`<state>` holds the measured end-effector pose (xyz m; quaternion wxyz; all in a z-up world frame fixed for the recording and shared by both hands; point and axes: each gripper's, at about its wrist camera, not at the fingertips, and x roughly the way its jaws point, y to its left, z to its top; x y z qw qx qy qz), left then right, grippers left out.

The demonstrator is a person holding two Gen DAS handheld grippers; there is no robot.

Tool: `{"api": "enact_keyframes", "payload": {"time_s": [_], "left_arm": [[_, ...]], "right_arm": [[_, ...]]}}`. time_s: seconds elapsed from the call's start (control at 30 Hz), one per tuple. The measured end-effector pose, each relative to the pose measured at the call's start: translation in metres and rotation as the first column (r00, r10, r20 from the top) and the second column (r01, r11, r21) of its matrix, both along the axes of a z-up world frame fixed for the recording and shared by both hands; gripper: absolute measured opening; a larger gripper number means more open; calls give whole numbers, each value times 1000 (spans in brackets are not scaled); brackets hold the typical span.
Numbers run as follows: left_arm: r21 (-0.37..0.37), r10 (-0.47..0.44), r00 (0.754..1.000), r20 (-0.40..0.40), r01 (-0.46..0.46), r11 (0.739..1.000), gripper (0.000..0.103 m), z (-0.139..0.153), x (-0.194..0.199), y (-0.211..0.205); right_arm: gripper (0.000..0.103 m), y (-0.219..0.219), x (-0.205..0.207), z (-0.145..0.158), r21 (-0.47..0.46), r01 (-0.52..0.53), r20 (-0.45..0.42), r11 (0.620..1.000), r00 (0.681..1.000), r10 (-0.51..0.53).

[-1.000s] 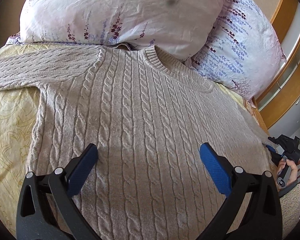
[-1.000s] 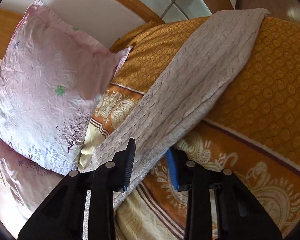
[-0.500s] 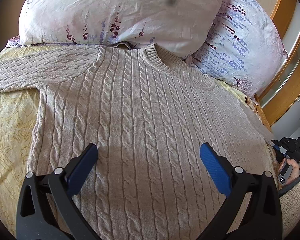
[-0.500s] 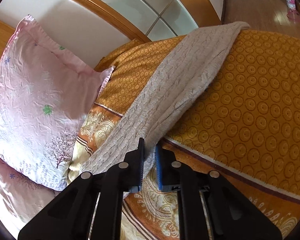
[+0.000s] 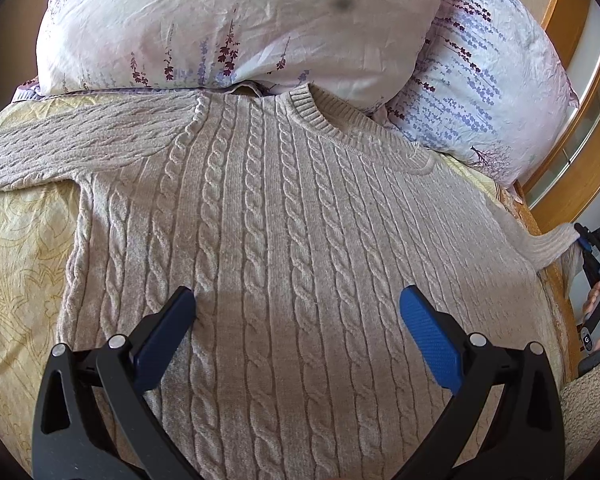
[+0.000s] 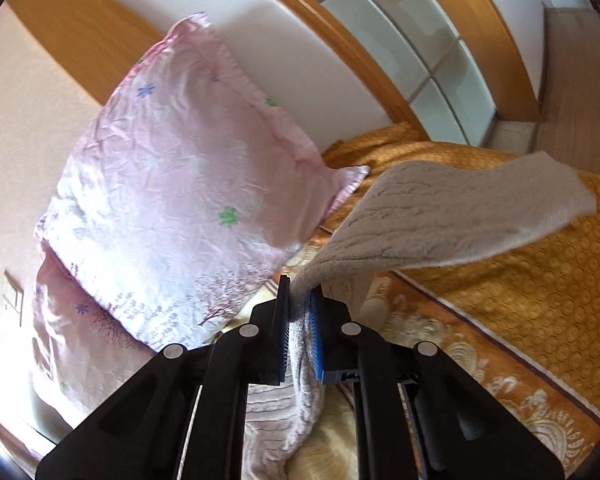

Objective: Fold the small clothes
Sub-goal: 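Lift the sleeve with the right gripper and carry it across the sweater body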

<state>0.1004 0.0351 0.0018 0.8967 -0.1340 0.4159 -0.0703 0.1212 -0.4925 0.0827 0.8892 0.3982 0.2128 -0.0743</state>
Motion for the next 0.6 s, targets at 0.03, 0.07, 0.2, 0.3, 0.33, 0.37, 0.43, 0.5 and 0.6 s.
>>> {"api": "enact_keyframes", "payload": {"time_s": [0.03,0.07,0.2,0.3,0.33,0.37,0.43,0.5,0.6], "left_arm": [[1,0,1000,0,0,1000,101,0,0,0],[1,0,1000,-1,0,1000,101,0,0,-1],[-3,0,1000,0,0,1000,101,1,0,0],[-7,0,1000,1,0,1000,101,1,0,1],[-8,1,1000,2,-1,1000,101,1,0,1],[-8,1,1000,2,-1,1000,101,1,0,1],[-10,1,1000,2,-1,1000,101,1,-1,1],[-13,1,1000,3,-1,1000,101,1,-1,2],[-19,3,1000,4,-3,1000,101,2,-2,3]], "right_arm": [[10,9,4,5,-12,-34,12,999,999,34],[10,19,8,8,-20,-69,22,997,997,69],[10,66,25,13,-43,-230,43,972,972,232],[10,106,39,6,-42,-348,18,937,937,349],[10,119,44,1,-37,-385,-3,922,923,385],[10,132,49,-6,-33,-419,-33,907,908,418],[10,162,60,-23,-28,-485,-120,874,870,479],[10,187,68,-42,-30,-536,-205,844,829,520],[12,210,65,-59,-20,-585,-292,811,779,555]]}}
